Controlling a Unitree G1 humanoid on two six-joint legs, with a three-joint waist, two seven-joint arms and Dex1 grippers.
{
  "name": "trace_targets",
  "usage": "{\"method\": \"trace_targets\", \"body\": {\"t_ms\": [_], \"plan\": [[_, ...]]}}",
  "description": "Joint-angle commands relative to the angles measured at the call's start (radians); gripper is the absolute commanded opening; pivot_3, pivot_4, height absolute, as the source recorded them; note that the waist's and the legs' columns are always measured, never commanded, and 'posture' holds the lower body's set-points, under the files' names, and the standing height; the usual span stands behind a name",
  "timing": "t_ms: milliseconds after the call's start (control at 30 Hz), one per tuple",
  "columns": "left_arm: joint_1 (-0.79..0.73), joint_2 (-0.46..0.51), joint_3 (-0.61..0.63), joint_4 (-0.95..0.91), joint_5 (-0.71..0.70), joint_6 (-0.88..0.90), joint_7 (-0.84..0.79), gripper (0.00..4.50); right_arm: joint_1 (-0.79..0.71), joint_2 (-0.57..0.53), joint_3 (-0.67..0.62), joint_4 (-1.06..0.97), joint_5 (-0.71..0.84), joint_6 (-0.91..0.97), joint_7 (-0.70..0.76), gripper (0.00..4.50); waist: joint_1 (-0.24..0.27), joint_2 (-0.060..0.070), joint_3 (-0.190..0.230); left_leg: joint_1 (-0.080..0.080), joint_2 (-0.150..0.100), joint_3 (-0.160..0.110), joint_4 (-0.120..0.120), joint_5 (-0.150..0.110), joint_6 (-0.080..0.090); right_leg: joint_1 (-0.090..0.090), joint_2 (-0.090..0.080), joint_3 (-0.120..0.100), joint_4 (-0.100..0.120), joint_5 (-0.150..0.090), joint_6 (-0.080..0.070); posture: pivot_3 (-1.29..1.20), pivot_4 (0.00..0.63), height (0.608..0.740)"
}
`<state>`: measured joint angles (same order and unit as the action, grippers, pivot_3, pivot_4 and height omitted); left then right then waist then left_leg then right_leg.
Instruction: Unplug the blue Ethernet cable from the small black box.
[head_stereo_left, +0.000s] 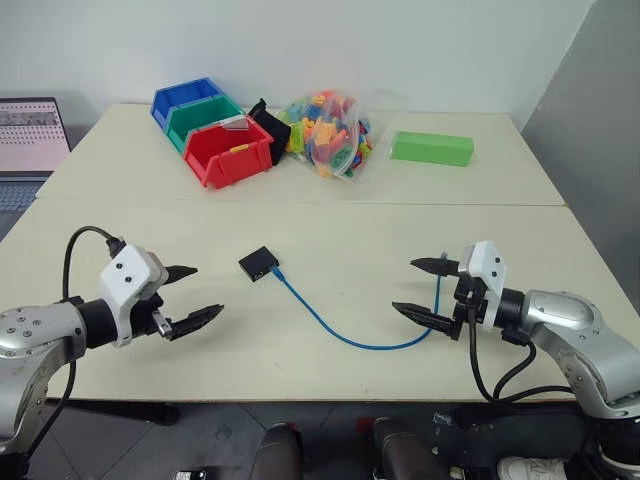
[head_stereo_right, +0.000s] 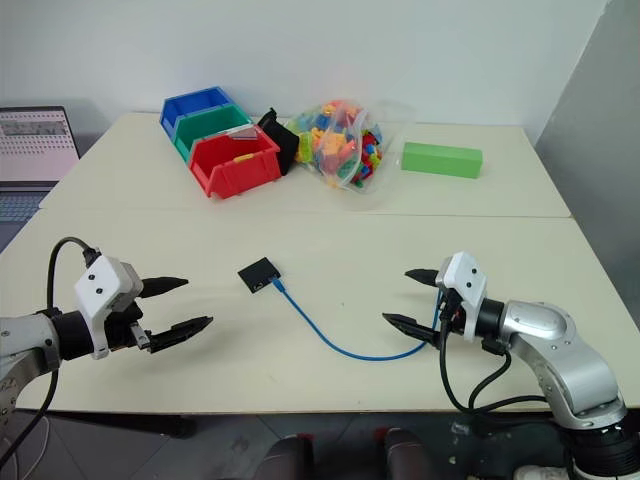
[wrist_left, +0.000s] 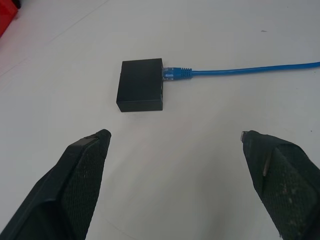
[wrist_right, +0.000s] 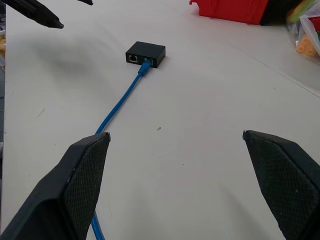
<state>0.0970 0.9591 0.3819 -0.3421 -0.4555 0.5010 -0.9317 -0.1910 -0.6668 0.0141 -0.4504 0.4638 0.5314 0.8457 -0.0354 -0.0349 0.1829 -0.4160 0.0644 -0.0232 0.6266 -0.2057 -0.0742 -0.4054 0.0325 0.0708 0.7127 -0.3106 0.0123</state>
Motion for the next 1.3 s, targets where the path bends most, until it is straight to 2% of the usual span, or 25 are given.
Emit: {"method": "trace_targets", "body": {"t_ms": [33, 367, 467, 667, 867, 967, 1100, 1300], "plan": [[-0.015, 0.012, 0.036, -0.033, -0.018, 0.008, -0.004, 4.46, -0.020, -0.005, -0.019, -0.009, 0.014, -0.009, 0.005, 4.50, 0.000, 0.000, 0.000, 0.000, 0.000, 0.000, 0.000, 0.000, 0.000, 0.000, 0.000, 0.000, 0.000, 0.000, 0.000, 0.00, 0.150, 0.740], [-0.023, 0.007, 0.024, -0.031, -0.004, 0.003, 0.005, 4.46, -0.031, 0.042, 0.044, -0.030, 0.008, 0.014, -0.022, 4.50, 0.000, 0.000, 0.000, 0.000, 0.000, 0.000, 0.000, 0.000, 0.000, 0.000, 0.000, 0.000, 0.000, 0.000, 0.000, 0.00, 0.150, 0.740], [-0.013, 0.009, 0.011, -0.032, 0.005, -0.004, -0.002, 4.46, -0.069, 0.121, 0.152, -0.007, -0.039, 0.020, -0.067, 4.50, -0.003, 0.000, 0.000, 0.000, 0.000, 0.000, 0.000, 0.000, 0.000, 0.000, 0.000, 0.000, 0.000, 0.000, 0.000, 0.00, 0.150, 0.740], [-0.003, 0.008, -0.015, -0.020, 0.005, -0.054, -0.063, 4.46, -0.186, 0.322, 0.392, 0.182, -0.249, 0.007, -0.205, 4.50, -0.017, 0.000, 0.000, 0.000, 0.000, 0.000, 0.000, 0.000, 0.000, -0.001, 0.001, 0.000, 0.001, 0.000, 0.000, 0.00, 0.150, 0.740], [-0.006, 0.014, -0.015, -0.005, -0.013, -0.069, -0.125, 4.46, -0.280, 0.500, 0.482, 0.381, -0.356, 0.006, -0.294, 4.50, -0.018, 0.000, 0.000, -0.001, 0.000, 0.000, 0.000, 0.000, 0.000, -0.001, 0.000, 0.000, 0.001, 0.000, 0.000, 0.00, 0.150, 0.740], [-0.001, 0.009, -0.010, -0.001, -0.009, -0.074, -0.135, 4.46, -0.295, 0.549, 0.492, 0.448, -0.386, 0.017, -0.319, 4.50, -0.017, 0.000, 0.000, -0.001, 0.000, 0.000, 0.000, 0.000, 0.000, -0.001, 0.000, 0.000, 0.001, 0.000, 0.000, 0.00, 0.150, 0.740], [0.008, 0.002, -0.007, 0.005, -0.003, -0.085, -0.142, 4.50, -0.289, 0.571, 0.494, 0.466, -0.412, 0.040, -0.335, 3.82, -0.019, 0.000, 0.000, 0.000, 0.000, 0.000, 0.000, 0.000, 0.000, -0.001, 0.000, 0.000, 0.001, 0.000, 0.000, 0.00, 0.150, 0.740], [0.006, -0.002, -0.014, 0.028, 0.007, -0.106, -0.144, 4.50, -0.279, 0.558, 0.499, 0.454, -0.440, 0.053, -0.325, 2.28, -0.019, 0.000, 0.000, 0.000, 0.001, 0.000, 0.000, 0.000, 0.000, -0.001, 0.000, 0.000, 0.001, 0.000, 0.000, 0.00, 0.150, 0.740]]}}
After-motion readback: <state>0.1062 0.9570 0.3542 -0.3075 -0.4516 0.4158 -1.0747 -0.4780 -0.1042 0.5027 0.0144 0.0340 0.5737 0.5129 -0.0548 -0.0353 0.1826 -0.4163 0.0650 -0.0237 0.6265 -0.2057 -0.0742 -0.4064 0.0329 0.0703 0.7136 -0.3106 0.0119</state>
